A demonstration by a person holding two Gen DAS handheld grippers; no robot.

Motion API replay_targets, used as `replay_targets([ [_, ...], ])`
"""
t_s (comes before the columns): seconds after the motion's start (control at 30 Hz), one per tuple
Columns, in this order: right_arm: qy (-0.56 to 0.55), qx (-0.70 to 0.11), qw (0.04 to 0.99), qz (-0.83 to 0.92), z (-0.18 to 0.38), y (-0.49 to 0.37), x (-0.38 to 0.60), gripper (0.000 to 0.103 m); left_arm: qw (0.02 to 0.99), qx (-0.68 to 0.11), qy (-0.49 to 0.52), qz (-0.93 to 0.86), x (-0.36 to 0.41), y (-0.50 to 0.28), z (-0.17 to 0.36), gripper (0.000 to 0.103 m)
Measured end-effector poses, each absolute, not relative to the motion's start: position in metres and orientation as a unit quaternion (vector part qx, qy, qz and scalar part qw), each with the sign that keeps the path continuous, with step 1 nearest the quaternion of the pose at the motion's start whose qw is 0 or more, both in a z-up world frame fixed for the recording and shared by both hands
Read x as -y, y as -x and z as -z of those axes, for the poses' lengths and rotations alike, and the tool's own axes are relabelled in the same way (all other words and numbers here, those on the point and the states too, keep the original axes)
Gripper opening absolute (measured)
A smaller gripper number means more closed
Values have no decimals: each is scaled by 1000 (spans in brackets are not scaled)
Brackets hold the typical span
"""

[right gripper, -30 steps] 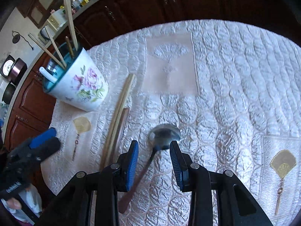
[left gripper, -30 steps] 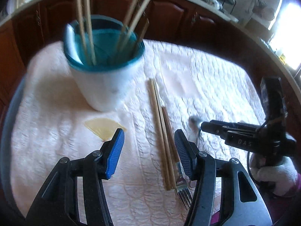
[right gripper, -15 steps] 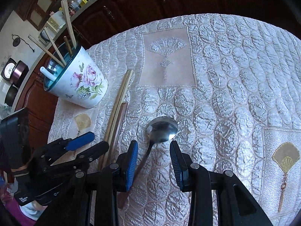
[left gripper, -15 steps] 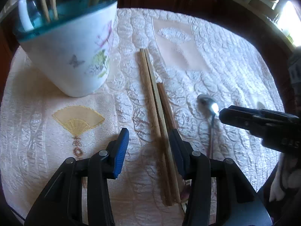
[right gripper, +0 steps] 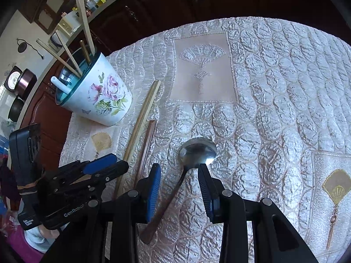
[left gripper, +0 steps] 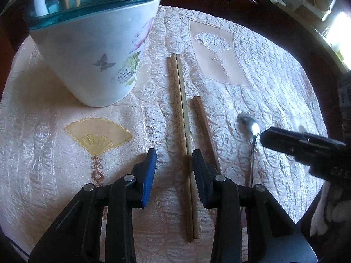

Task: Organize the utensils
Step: 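Grasp another wooden chopstick with the left tool while the right tool reaches the silver spoon, then grasp the silver spoon by its handle with the right tool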

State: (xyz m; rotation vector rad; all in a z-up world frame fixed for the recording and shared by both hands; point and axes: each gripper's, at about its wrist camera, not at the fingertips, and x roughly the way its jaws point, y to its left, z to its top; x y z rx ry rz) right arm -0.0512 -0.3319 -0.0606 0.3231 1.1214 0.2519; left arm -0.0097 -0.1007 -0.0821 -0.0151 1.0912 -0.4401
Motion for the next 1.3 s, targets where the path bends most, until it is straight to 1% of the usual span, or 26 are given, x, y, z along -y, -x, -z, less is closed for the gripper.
replay_targets([
  [0.13,-151,-533,824,-120,68,51,331,34,830,-513,8,220,102,14,78,33],
  [0.47,-154,-539,819,-122,78,46,322,34,838,-508,-38,195,109,12,81,33],
  [0.67,-151,-543,817,-124,91,46,317,34,839,-508,-36,192,115,2,82,32],
  [0.7,-153,-543,817,-123,93,45,314,34,839,-508,-35,193,116,0,82,28],
  [0.73,-155,-540,818,-123,96,46,313,34,838,-508,-32,198,115,1,82,16],
  [0.77,-158,-536,820,-125,98,45,311,34,837,-508,-29,203,115,1,83,7],
  [0.83,-156,-533,823,-124,105,43,307,21,835,-511,-24,203,111,1,84,7],
  [0.87,-155,-531,824,-123,107,43,305,18,834,-512,-14,205,108,2,84,7],
  [0.9,-155,-529,826,-120,109,43,306,11,833,-514,-8,206,104,3,84,6],
  [0.93,-162,-529,824,-122,110,42,307,9,832,-516,-4,205,101,5,83,6],
  [1.03,-185,-528,817,-138,111,46,315,4,829,-518,-5,211,89,16,77,5],
  [1.3,-184,-556,790,-181,116,80,312,3,810,-538,-29,231,51,67,74,5],
])
